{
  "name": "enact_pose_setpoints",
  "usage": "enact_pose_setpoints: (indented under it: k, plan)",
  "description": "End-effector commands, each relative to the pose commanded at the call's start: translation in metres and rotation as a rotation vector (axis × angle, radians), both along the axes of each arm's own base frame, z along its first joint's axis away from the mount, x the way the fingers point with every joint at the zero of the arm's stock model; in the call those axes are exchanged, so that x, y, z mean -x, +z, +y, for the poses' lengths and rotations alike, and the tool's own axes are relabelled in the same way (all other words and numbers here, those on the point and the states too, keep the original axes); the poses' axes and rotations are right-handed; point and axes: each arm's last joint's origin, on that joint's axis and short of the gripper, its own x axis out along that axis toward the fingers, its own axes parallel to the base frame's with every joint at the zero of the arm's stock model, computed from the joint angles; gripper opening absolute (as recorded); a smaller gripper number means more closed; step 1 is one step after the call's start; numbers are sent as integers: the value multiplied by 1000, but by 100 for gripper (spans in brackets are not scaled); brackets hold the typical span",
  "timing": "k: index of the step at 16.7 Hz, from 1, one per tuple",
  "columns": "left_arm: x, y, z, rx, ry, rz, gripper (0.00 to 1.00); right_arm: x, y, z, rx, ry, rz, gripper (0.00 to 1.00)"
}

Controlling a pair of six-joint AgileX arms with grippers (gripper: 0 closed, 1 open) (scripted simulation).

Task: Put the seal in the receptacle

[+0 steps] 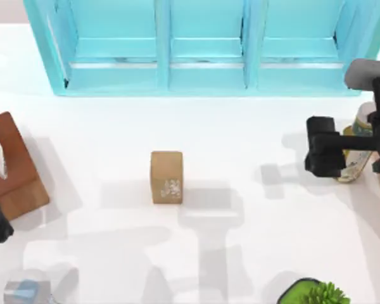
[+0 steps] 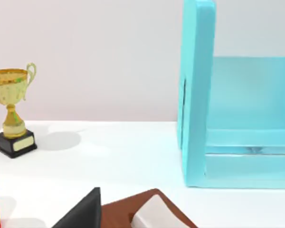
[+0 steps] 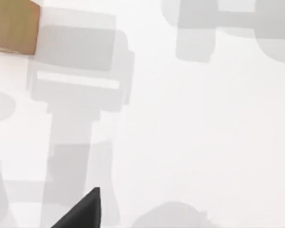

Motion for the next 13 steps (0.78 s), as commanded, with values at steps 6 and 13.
enact_pose_setpoints:
  k: [6, 13]
  plan:
    - [0, 0, 0, 0, 0, 0, 100, -71, -38, 110, 268, -12, 439, 100]
    - [0, 0, 0, 0, 0, 0, 100, -107, -59, 210, 370, -67, 427, 100]
